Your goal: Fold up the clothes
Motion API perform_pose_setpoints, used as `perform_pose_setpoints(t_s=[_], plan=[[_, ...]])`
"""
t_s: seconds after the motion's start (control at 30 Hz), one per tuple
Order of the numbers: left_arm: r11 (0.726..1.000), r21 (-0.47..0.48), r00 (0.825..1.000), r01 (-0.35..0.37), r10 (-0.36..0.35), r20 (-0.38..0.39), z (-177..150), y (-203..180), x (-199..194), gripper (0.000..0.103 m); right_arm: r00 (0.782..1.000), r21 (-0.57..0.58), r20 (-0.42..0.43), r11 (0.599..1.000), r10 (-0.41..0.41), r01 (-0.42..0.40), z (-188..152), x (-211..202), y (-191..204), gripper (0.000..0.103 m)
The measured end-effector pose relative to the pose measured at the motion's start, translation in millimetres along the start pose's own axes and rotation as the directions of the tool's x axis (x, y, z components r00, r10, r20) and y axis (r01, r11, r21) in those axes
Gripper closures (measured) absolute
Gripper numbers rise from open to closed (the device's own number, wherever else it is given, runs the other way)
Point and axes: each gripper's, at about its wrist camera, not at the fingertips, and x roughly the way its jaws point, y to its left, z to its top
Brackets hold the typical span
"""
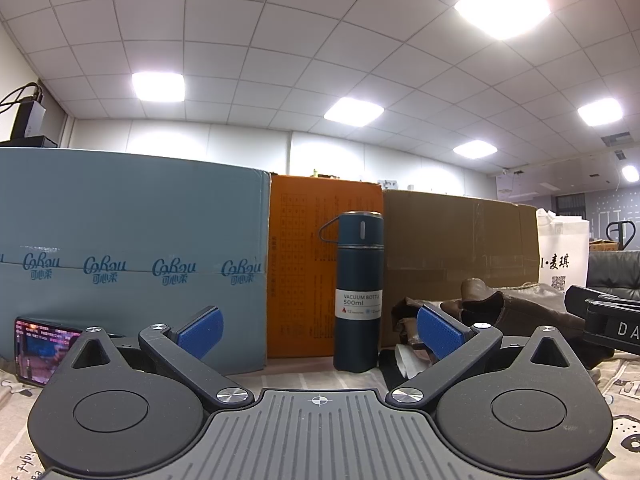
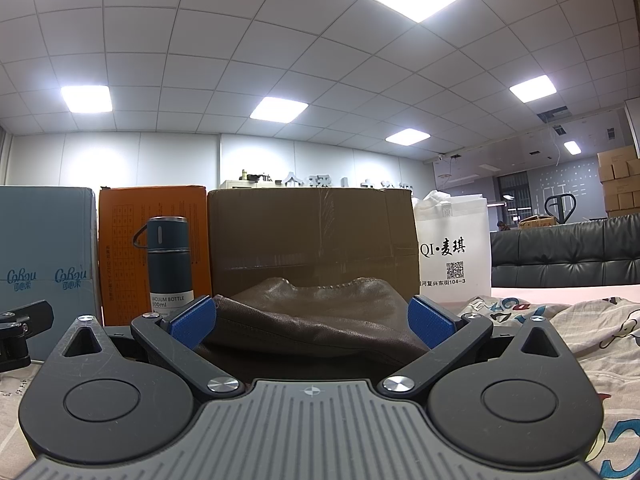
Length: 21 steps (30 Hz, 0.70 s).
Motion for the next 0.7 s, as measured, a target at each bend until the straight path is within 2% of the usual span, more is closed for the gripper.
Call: perform_pose_setpoints(t_s=[0.7], plan=[[1.000, -0.001, 1.000, 0.009, -0.009, 0.003, 0.0, 0.3, 0.0, 0.000, 1.000, -0.002, 0.001, 1.000, 0.001, -0.001, -0.1, 1.3, 0.5, 0.000]])
